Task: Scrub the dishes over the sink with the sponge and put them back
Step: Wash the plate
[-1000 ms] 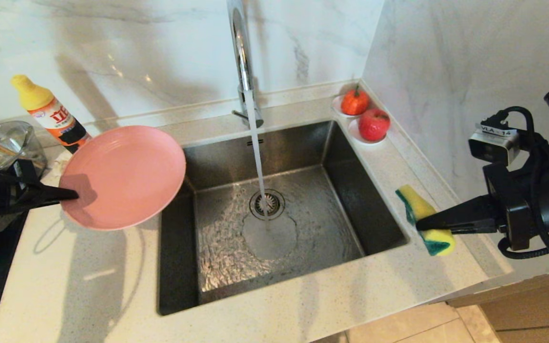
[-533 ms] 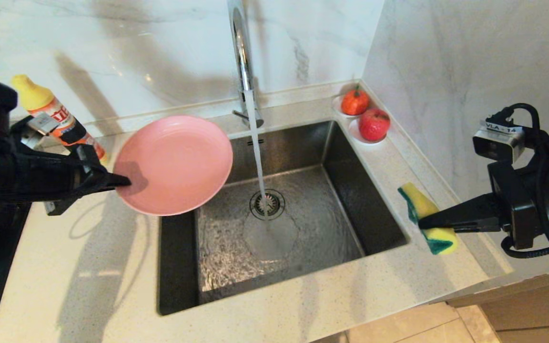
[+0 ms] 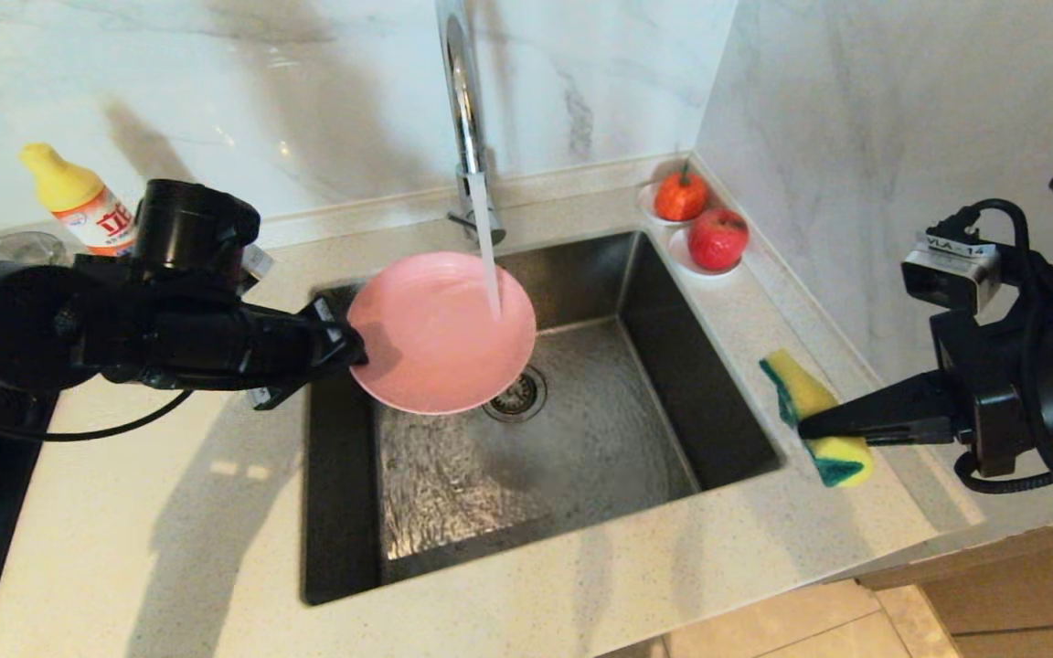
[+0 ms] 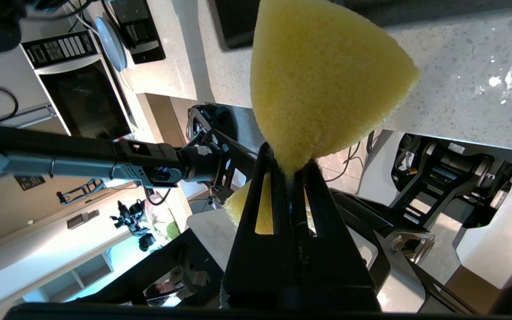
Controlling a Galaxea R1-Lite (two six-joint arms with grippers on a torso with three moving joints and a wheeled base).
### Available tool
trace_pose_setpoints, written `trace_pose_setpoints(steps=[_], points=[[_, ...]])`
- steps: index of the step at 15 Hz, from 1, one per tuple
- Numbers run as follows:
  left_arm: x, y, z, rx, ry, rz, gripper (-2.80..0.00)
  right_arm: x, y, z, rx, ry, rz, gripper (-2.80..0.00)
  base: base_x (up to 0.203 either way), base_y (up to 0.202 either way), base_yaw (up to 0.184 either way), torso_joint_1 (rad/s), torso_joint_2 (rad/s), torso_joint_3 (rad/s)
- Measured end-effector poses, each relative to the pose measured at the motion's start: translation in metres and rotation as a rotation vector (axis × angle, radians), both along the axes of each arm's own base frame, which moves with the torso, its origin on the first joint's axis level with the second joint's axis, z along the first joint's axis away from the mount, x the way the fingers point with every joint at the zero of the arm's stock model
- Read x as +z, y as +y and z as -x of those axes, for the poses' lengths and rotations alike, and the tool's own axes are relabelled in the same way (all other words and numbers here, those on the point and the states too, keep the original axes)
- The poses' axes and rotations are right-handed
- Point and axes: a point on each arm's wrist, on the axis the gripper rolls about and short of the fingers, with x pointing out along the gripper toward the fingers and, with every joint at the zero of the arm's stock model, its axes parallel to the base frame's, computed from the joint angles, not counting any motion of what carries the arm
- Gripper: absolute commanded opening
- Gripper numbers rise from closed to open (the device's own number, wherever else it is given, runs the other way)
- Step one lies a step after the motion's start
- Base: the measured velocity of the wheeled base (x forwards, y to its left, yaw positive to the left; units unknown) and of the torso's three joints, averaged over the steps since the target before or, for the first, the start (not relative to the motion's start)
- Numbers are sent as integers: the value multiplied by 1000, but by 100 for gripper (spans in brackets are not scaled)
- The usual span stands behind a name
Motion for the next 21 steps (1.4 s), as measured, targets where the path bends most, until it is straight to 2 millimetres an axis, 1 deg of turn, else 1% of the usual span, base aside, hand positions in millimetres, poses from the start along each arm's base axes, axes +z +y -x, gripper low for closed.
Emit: trace_pose_setpoints(steps=[2,6,9,14,16,19,21], points=[[-5,-11,-9,-13,8,-1,-280,-1,0,1,2,1,0,-280,0,0,0,0,0,0],[-15,-26,-24,-28,25,-17,-280,-2,0,1,2,-2,-2,-280,0,0,0,0,0,0],[-26,-39,-28,-57,50,-25,-280,-4,0,1,2,4,0,-280,0,0,0,0,0,0],[-40,-60,-27,-109,92,-33,-280,-3,0,1,2,2,0,-280,0,0,0,0,0,0],[-44,-64,-25,-124,103,-36,-280,-5,-1,2,2,5,1,-280,0,0,0,0,0,0],[-47,-67,-23,-133,114,-44,-280,-7,-1,3,3,12,3,-280,0,0,0,0,0,0],[-50,-65,-19,-135,124,-64,-280,-7,-1,4,2,12,4,-280,0,0,0,0,0,0]])
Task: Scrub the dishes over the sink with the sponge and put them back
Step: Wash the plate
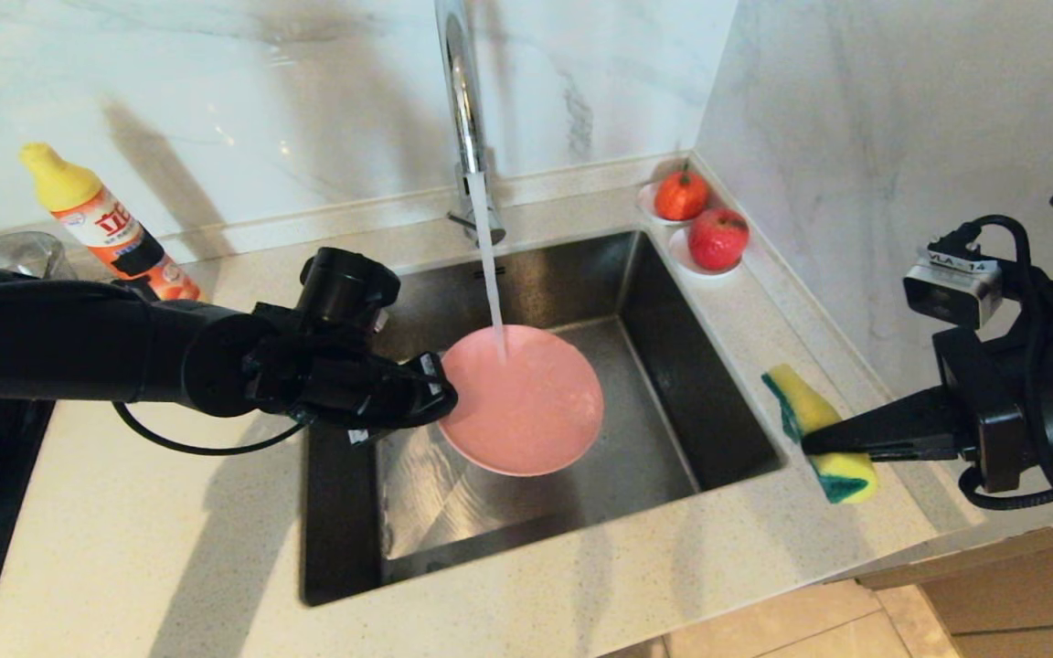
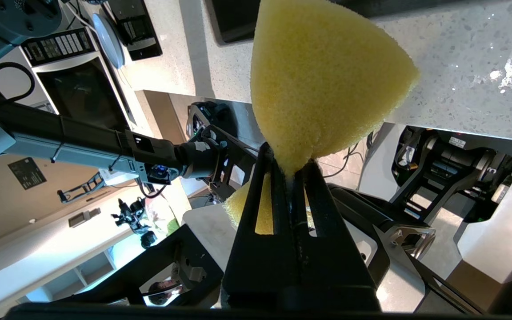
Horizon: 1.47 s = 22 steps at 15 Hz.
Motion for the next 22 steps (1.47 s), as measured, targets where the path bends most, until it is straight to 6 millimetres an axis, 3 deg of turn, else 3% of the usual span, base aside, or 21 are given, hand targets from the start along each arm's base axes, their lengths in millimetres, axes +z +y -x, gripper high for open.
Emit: trace_pose_setpoints(steps=[5,9,11,14,22], points=[[4,19,30,23,-74,-211,-280,4,-1,11,5,-9,-5,-280,0,0,0,0,0,0],[32,39,60,78,-204,-386,-280,6,-1,25,20,-5,3,-280,0,0,0,0,0,0],[48,49,75,111,-293,-436,-280,-3,-3,27,-12,12,38,-280,0,0,0,0,0,0],[55,63,101,151,-368,-556,-280,-15,-6,32,-31,37,68,-280,0,0,0,0,0,0],[67,84,130,251,-816,-763,-280,-17,-15,52,-62,68,93,-280,0,0,0,0,0,0]])
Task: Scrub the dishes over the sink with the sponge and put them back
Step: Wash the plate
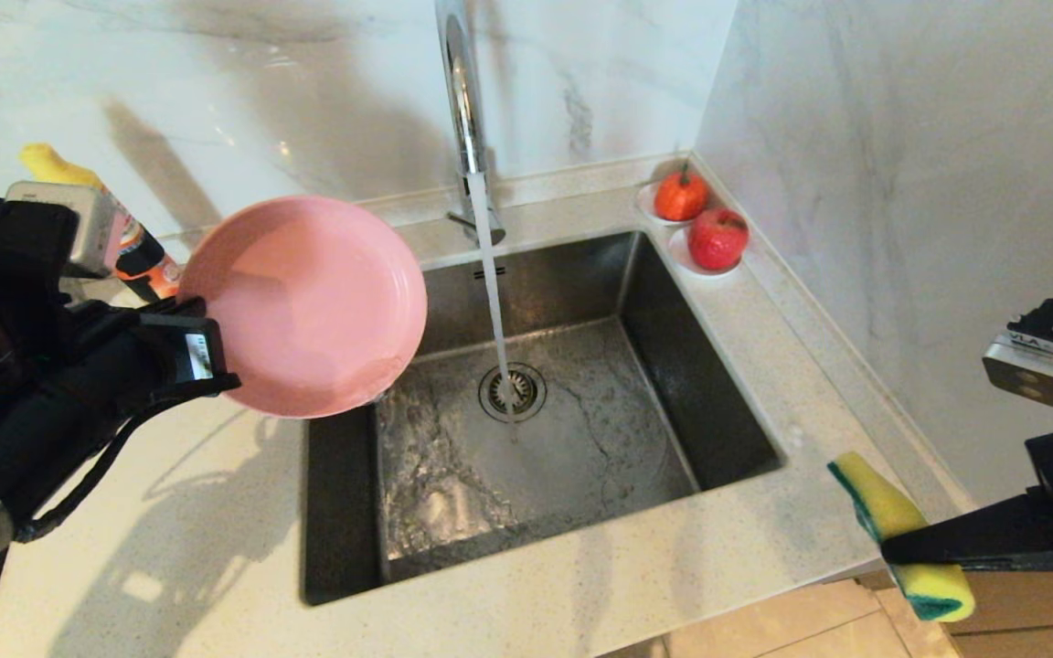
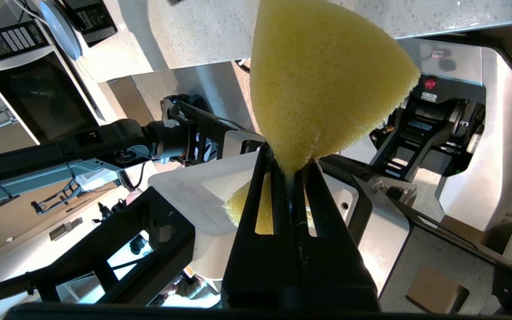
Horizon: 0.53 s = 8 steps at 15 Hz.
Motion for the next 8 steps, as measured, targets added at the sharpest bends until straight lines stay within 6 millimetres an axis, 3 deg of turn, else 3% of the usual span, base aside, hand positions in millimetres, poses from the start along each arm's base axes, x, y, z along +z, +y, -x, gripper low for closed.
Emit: trace_pose_setpoints(steps=[8], points=[[17,9,31,-67,-217,-10,-280,-1,-2,8,5,-3,-8,-280,0,0,0,0,0,0]])
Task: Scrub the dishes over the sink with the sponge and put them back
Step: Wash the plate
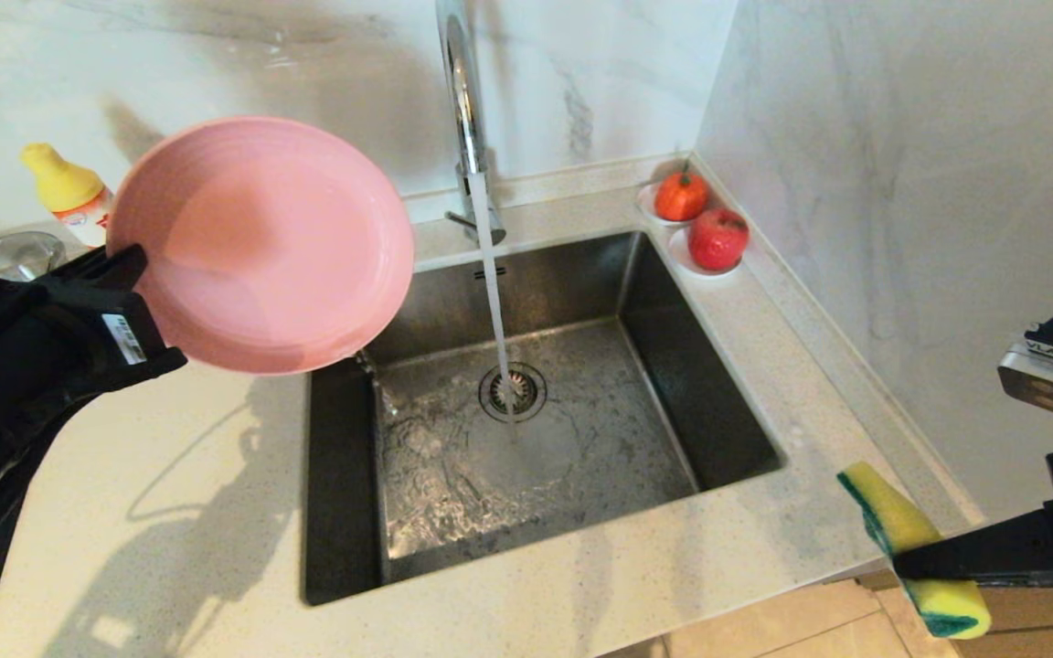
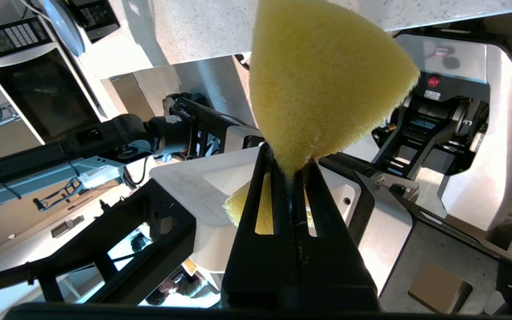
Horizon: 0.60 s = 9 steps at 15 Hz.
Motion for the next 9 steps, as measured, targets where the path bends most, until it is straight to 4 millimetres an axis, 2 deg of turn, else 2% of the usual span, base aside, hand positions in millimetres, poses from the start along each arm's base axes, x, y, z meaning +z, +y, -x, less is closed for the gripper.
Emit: trace_pose_setpoints(steps=[5,9], points=[[4,5,22,-107,3,77,-280,13,6,10,86,-42,-46,-280,0,0,0,0,0,0],[6,9,46,-304,130,169,-280,33,22,18,222,-104,-91,-280,0,0,0,0,0,0]])
